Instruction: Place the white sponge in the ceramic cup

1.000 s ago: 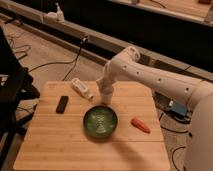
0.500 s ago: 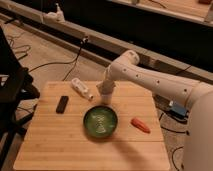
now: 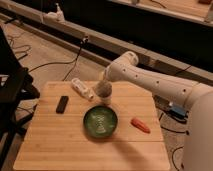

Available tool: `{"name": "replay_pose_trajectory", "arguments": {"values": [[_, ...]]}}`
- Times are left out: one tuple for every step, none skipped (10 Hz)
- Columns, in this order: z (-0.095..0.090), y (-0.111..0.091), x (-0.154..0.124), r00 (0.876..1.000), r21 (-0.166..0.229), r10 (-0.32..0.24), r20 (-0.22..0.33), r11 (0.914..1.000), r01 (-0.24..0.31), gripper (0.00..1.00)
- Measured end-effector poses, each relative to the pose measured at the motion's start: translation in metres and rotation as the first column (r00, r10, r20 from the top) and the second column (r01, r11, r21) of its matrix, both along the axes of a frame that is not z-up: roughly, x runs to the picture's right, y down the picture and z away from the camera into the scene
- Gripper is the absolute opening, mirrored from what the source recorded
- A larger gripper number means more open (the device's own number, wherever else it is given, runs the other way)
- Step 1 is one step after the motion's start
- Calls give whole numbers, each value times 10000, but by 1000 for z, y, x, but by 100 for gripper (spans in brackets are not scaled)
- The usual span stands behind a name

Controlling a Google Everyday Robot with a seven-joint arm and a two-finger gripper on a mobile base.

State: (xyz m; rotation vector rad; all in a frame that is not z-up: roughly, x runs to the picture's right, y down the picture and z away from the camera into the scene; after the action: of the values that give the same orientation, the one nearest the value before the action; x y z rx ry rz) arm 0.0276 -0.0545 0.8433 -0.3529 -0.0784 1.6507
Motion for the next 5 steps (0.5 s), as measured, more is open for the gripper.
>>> {"name": "replay_pose_trajectory", "arguments": {"values": [[1, -1, 3, 10000, -6, 13, -58, 10000, -13, 71], [1, -4, 9, 9999, 21, 52, -153, 10000, -51, 71], [0, -9, 15, 9996, 99, 104, -249, 9999, -101, 71], [-3, -17, 22, 9991, 223, 243, -340, 9995, -236, 71], [-7, -25, 26, 9987, 361, 368, -366, 9987, -354, 71]]}}
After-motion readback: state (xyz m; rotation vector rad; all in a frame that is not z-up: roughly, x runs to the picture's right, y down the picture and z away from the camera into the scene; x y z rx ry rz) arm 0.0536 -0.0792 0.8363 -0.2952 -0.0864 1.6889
